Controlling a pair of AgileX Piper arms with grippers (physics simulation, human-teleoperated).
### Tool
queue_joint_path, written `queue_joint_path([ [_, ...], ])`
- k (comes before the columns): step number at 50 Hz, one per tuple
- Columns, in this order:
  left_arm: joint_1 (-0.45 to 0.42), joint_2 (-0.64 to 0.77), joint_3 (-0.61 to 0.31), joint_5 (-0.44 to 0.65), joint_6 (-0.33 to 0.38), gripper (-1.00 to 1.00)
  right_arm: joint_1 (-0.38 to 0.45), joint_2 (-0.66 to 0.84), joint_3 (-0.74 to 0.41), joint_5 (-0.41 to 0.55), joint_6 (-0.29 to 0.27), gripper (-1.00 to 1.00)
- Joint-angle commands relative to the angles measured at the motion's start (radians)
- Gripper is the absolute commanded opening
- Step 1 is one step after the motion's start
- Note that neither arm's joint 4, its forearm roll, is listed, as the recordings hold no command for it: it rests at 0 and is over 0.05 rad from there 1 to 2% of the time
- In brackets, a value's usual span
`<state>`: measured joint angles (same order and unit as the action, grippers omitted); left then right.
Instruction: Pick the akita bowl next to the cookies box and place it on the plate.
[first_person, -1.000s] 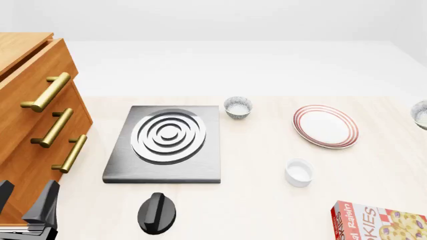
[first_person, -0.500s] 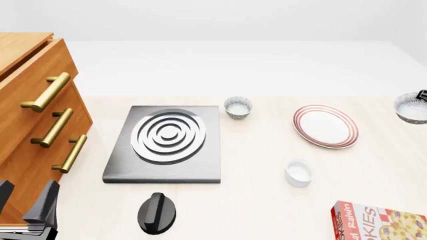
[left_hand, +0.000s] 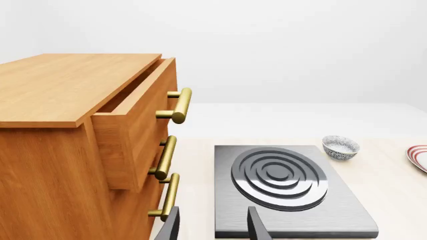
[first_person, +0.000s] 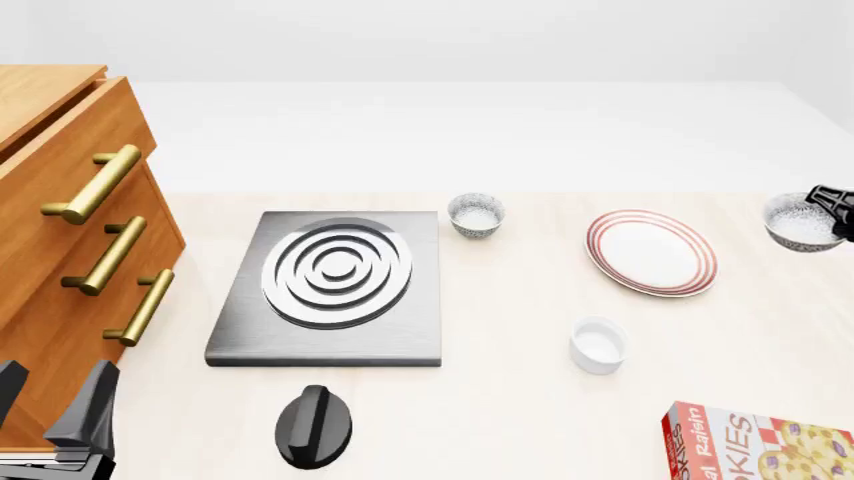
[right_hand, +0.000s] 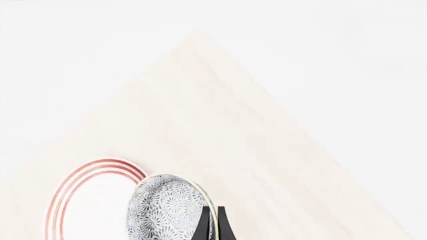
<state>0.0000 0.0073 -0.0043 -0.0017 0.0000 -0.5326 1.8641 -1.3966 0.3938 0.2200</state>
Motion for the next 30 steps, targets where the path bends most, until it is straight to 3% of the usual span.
queue_joint_path([
  [1,0.0,0.0,0.0,0.0,0.0,1.0,0.019,0.018,-0.018,-0.008,0.042,-1.0],
  [30,0.0,0.0,0.0,0.0,0.0,1.0,0.086,0.137,-0.102,0.0,0.09,-1.0],
])
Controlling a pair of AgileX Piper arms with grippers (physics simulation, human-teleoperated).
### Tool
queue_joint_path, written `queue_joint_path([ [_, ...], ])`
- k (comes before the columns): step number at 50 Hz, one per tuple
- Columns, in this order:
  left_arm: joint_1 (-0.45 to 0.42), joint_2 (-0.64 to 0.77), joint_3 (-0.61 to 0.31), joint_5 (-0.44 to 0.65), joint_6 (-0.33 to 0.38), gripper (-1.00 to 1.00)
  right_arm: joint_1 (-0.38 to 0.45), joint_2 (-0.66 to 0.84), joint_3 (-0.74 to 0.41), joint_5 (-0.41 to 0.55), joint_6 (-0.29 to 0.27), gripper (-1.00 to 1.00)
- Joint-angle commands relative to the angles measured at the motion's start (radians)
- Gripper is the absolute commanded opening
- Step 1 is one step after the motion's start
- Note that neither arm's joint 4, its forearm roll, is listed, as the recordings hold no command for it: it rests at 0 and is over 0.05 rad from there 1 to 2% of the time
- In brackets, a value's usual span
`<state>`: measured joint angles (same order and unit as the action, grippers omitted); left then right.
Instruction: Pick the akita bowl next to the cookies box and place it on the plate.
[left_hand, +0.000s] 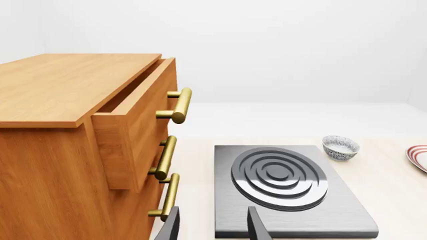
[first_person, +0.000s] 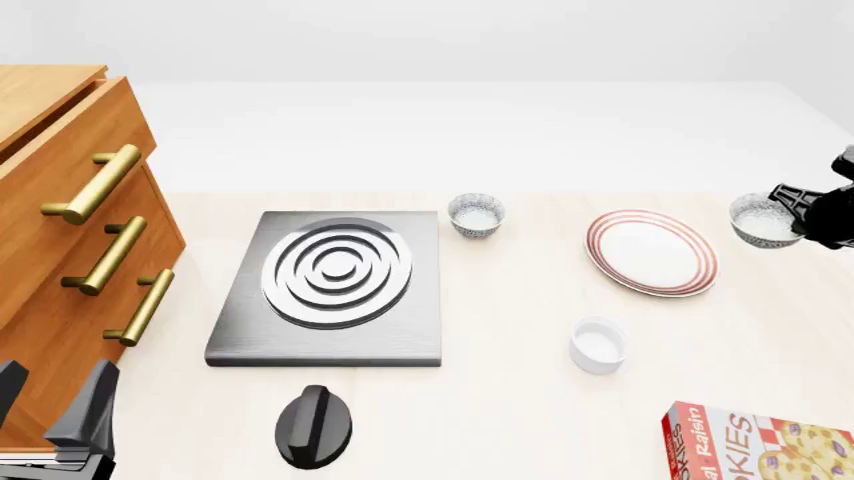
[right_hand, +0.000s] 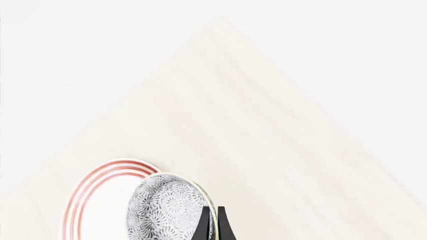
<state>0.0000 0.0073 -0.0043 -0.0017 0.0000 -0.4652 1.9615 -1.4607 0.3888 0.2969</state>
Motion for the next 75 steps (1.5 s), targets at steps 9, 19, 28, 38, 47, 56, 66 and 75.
queue_joint_path([
  [9,0.0,0.0,0.0,0.0,0.0,1.0,0.044,0.047,-0.039,-0.001,0.029,-1.0],
  [19,0.0,0.0,0.0,0.0,0.0,1.0,0.052,0.063,-0.052,-0.005,0.04,-1.0],
  [28,0.0,0.0,0.0,0.0,0.0,1.0,0.072,0.079,-0.056,-0.015,0.06,-1.0],
  [38,0.0,0.0,0.0,0.0,0.0,1.0,0.089,0.087,-0.063,-0.016,0.069,-1.0],
  [47,0.0,0.0,0.0,0.0,0.0,1.0,0.105,0.094,-0.072,-0.015,0.075,-1.0],
  [56,0.0,0.0,0.0,0.0,0.0,1.0,0.119,0.103,-0.074,-0.021,0.081,-1.0],
  [66,0.0,0.0,0.0,0.0,0.0,1.0,0.137,0.112,-0.079,-0.023,0.082,-1.0],
  [75,0.0,0.0,0.0,0.0,0.0,1.0,0.167,0.115,-0.076,-0.031,0.084,-1.0],
])
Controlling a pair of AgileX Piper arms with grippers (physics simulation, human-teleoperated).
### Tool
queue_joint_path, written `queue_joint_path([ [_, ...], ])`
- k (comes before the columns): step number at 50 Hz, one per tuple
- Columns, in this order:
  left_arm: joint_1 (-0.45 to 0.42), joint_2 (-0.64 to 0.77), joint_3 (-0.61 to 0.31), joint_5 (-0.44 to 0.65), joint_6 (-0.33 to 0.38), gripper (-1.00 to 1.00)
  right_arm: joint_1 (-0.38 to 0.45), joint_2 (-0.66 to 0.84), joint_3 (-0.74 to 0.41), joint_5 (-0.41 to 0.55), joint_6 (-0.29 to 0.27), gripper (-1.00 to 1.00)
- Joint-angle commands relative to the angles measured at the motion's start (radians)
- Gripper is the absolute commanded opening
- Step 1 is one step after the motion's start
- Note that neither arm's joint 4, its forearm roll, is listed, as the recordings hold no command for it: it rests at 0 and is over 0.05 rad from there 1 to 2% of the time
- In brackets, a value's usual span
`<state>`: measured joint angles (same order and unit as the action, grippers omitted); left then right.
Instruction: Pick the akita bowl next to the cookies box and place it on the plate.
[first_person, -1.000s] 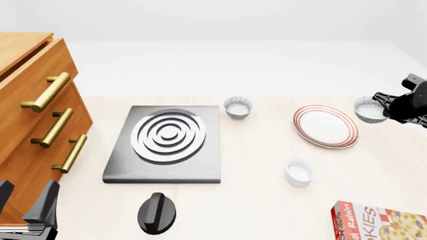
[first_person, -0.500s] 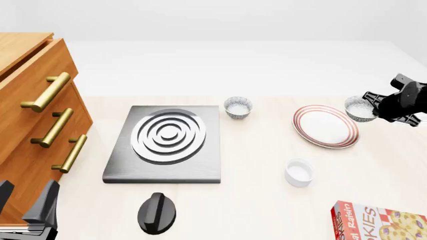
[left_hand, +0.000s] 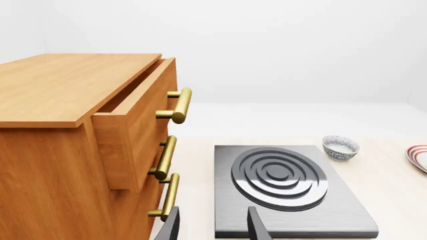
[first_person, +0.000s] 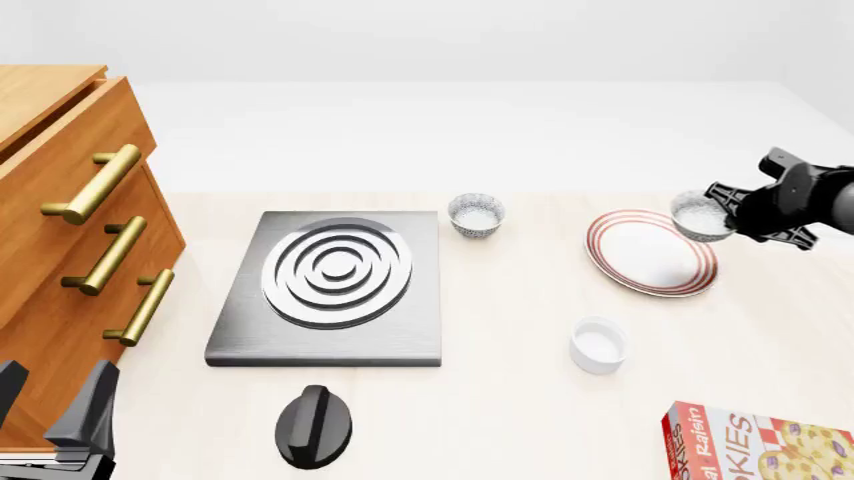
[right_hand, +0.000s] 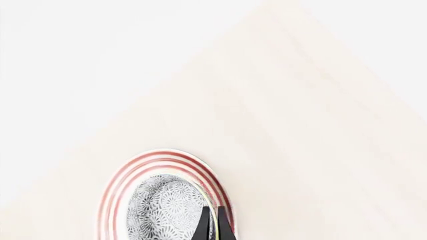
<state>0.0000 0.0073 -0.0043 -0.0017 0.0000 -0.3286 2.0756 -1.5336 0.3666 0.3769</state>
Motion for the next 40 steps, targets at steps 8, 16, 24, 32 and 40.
queue_joint_path([
  [8,0.0,0.0,0.0,0.0,0.0,1.0,0.039,0.004,-0.004,-0.008,0.003,-1.0],
  [16,0.0,0.0,0.0,0.0,0.0,1.0,0.05,0.003,0.002,-0.011,0.004,-1.0],
  [24,0.0,0.0,0.0,0.0,0.0,1.0,0.064,0.002,0.013,-0.018,0.009,-1.0],
  [32,0.0,0.0,0.0,0.0,0.0,1.0,0.077,0.007,0.019,-0.022,0.013,-1.0],
  [40,0.0,0.0,0.0,0.0,0.0,1.0,0.083,0.015,0.019,-0.022,0.012,-1.0],
])
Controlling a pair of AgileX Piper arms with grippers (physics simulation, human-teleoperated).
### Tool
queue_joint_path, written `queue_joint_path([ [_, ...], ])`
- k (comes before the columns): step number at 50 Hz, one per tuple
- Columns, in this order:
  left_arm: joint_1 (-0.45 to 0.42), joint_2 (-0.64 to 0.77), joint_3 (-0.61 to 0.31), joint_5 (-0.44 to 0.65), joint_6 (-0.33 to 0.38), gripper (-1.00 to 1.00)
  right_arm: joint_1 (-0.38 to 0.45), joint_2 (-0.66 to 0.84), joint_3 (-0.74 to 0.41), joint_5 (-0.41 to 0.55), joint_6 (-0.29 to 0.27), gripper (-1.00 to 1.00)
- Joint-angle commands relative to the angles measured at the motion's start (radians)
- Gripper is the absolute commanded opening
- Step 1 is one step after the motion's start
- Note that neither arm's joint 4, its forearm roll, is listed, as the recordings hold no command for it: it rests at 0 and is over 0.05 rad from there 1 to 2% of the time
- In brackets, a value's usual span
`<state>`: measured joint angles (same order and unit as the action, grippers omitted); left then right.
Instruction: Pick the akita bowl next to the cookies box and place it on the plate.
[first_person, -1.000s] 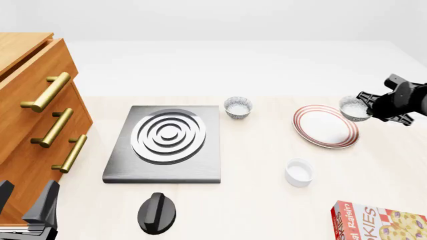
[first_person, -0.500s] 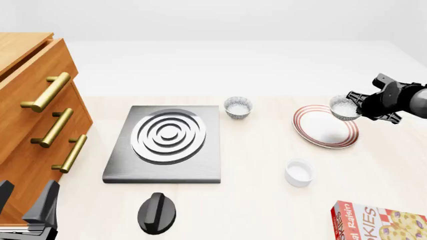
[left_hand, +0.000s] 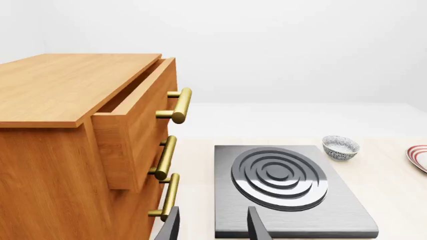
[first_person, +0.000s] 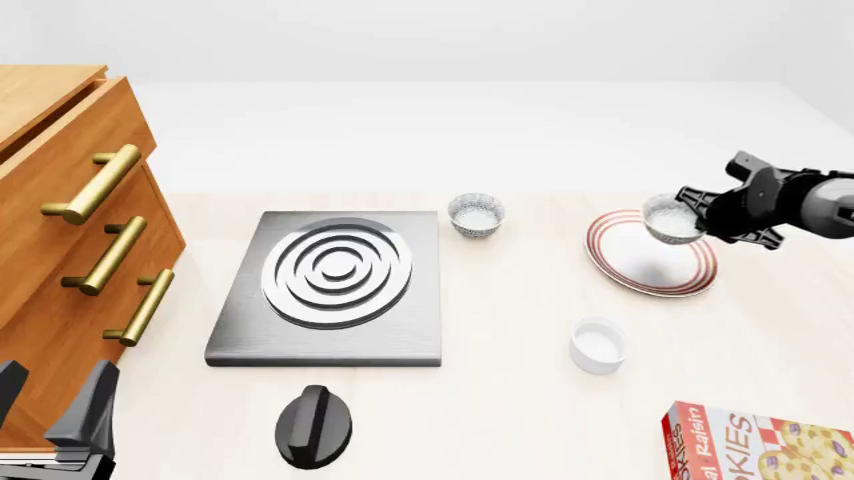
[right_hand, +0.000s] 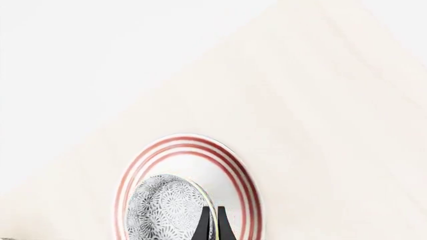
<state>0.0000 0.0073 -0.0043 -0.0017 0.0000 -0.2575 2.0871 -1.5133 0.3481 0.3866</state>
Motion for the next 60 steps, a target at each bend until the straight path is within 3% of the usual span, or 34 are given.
queue_joint_path([
  [1,0.0,0.0,0.0,0.0,0.0,1.0,0.016,0.007,-0.002,-0.003,0.004,-1.0],
  [57,0.0,0.0,0.0,0.0,0.0,1.0,0.044,0.1,-0.015,-0.036,0.009,-1.0],
  [58,0.0,0.0,0.0,0.0,0.0,1.0,0.043,0.096,-0.013,-0.037,0.011,1.0],
  [60,0.0,0.0,0.0,0.0,0.0,1.0,0.043,0.097,-0.015,-0.035,0.013,1.0],
])
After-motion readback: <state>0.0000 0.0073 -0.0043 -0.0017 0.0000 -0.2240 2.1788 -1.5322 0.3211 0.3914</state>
